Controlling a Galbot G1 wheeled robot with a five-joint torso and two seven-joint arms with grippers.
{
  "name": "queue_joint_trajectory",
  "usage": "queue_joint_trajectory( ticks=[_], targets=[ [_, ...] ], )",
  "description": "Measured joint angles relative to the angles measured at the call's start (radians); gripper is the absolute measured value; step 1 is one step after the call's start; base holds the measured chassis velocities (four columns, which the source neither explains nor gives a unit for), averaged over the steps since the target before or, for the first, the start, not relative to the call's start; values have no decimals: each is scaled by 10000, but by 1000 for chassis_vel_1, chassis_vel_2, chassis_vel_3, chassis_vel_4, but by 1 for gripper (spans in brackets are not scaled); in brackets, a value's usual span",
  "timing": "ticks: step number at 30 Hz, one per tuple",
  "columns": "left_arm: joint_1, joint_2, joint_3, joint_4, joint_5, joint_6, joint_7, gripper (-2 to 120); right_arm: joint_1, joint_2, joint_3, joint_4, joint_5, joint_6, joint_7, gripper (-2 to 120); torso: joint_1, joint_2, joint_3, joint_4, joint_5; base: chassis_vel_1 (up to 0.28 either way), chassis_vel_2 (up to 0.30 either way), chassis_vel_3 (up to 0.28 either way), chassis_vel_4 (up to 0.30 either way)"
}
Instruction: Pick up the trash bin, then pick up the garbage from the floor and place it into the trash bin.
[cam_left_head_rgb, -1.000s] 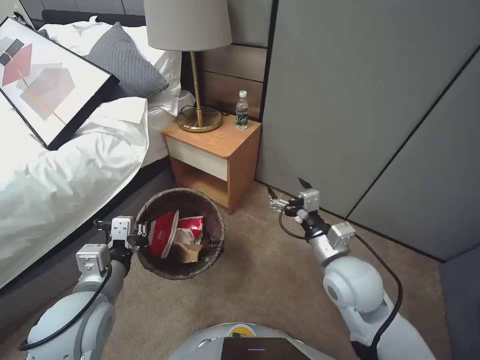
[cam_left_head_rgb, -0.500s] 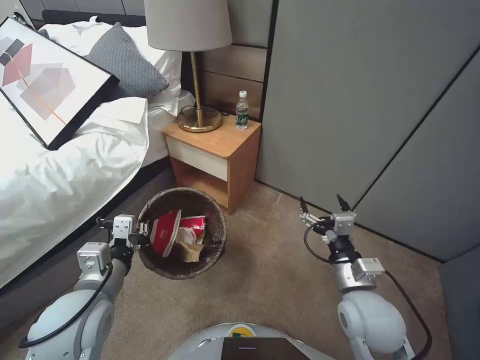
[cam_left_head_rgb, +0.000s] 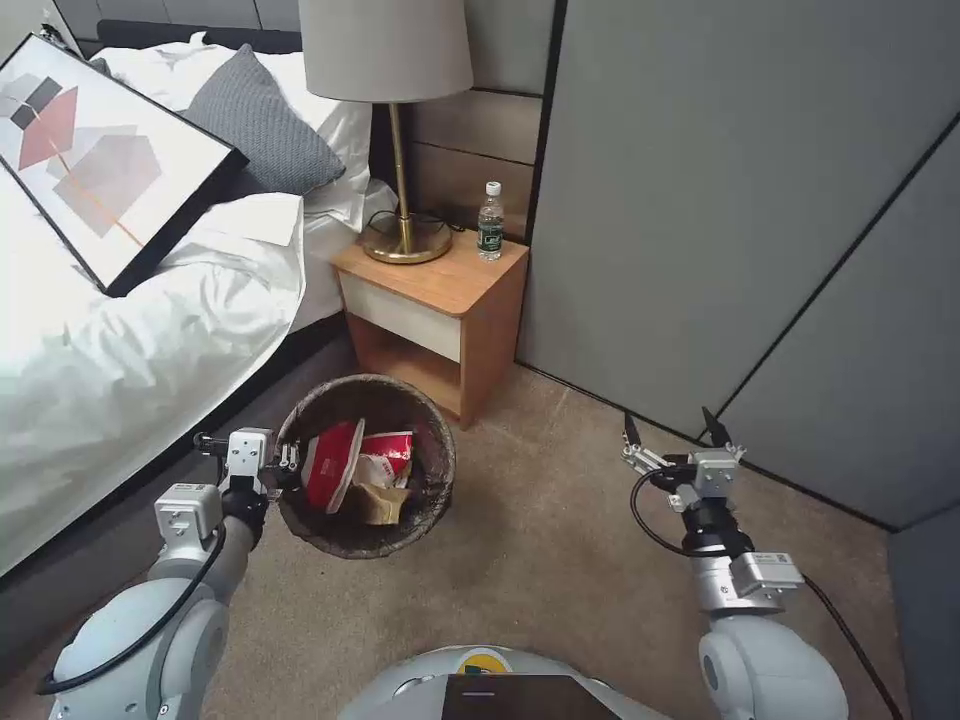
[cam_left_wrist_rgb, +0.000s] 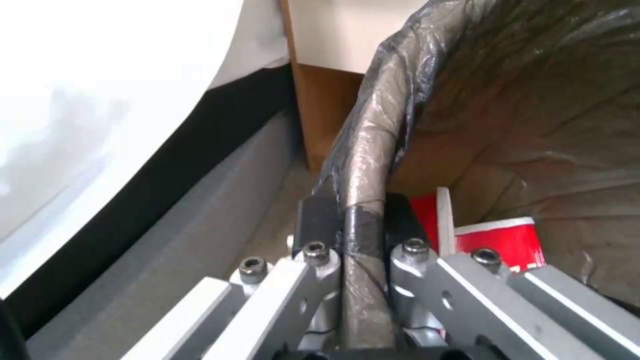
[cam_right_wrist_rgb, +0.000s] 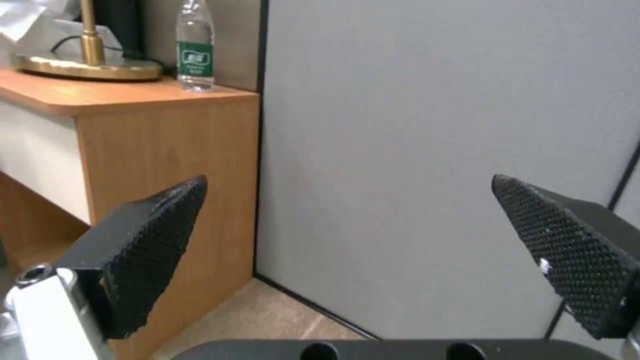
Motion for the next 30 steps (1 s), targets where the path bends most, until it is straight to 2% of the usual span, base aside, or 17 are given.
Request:
queue_joint_trajectory(
  ticks=[11,30],
  targets=[
    [96,-32,-10,-26,23,31,6,3,-575,42,80,26,123,474,-92,100,0,-1,0,-1,0,44,55,57,58],
    [207,-79,-6,-33,86,50,-50,3,-549,-143,-55,-143,209,501,-159,100,0,-1,0,0,0,76,76,72,69]
  ],
)
